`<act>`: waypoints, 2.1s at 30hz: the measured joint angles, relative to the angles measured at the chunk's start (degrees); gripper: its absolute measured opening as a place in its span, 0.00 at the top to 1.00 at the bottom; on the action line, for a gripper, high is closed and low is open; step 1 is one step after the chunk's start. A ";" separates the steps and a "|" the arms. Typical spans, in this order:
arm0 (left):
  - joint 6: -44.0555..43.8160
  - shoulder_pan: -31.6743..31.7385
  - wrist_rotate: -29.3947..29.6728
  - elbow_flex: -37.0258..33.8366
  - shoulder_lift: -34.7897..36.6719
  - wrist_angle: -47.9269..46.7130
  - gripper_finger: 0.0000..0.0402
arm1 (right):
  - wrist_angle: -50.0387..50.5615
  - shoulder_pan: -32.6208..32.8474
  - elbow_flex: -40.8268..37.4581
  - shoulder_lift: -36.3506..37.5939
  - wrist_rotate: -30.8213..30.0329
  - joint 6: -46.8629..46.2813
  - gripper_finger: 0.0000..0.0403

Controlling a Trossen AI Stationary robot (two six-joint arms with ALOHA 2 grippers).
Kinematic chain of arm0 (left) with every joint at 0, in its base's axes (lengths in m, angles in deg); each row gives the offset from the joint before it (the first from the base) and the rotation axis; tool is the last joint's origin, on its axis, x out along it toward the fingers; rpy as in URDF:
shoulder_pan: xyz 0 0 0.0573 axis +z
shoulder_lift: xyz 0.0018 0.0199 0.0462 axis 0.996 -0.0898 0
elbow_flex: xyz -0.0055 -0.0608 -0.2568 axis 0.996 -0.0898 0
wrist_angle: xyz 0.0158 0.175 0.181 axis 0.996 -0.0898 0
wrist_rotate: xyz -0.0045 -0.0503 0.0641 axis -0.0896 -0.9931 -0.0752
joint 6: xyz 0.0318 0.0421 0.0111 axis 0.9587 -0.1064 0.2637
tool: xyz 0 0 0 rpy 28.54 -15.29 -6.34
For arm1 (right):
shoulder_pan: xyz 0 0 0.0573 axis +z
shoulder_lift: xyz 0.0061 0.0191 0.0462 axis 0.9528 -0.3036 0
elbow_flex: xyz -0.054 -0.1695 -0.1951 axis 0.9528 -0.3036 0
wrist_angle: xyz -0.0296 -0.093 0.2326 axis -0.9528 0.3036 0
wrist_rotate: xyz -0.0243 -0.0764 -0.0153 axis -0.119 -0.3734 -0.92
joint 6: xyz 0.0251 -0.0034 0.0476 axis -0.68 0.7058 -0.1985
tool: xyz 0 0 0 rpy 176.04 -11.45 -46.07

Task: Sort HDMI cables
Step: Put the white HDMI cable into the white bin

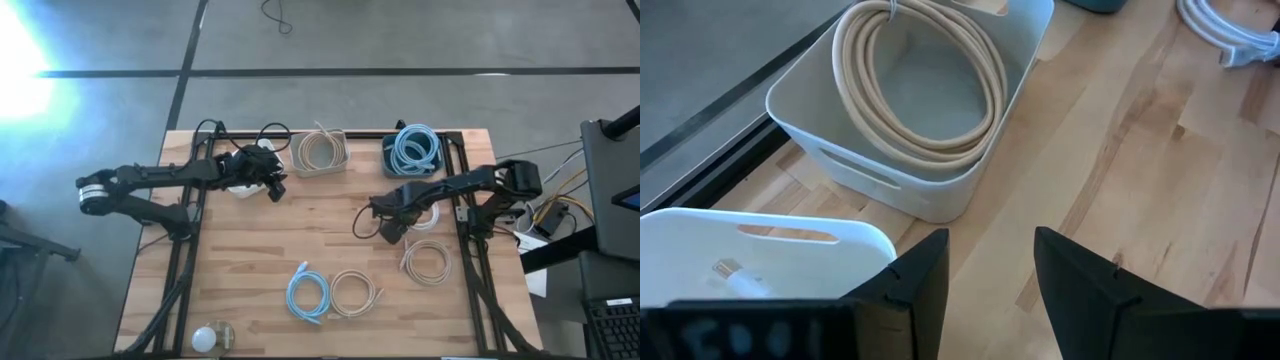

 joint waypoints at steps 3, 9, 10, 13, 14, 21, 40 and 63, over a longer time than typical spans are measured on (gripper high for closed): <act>-0.01 0.01 0.00 0.00 0.00 -0.01 0.62 | -0.69 0.07 -0.32 2.73 0.90 0.00 0.82; -0.15 -0.37 -0.33 0.00 0.00 0.34 0.62 | -1.78 2.07 0.75 10.03 3.60 0.46 0.88; -0.15 -0.50 -0.57 0.00 0.00 0.38 0.62 | -2.53 2.63 0.89 11.17 3.66 0.85 0.88; -0.23 -0.90 -3.54 0.00 0.00 1.16 0.62 | -8.01 4.49 1.33 14.85 3.65 3.50 0.88; -0.09 -1.09 -5.15 0.00 0.00 1.77 0.62 | -10.82 5.08 1.37 15.97 4.24 4.72 0.87; 5.57 -3.64 -17.13 0.00 0.00 7.40 0.62 | -31.07 7.55 1.00 21.67 10.70 15.92 0.85; 22.96 -16.37 -23.78 0.00 -0.61 27.39 0.62 | -64.85 7.48 0.72 12.64 33.14 14.43 0.85; 21.46 -17.69 -28.40 0.00 -3.08 28.00 0.62 | -61.28 7.40 3.25 9.81 34.44 14.80 0.85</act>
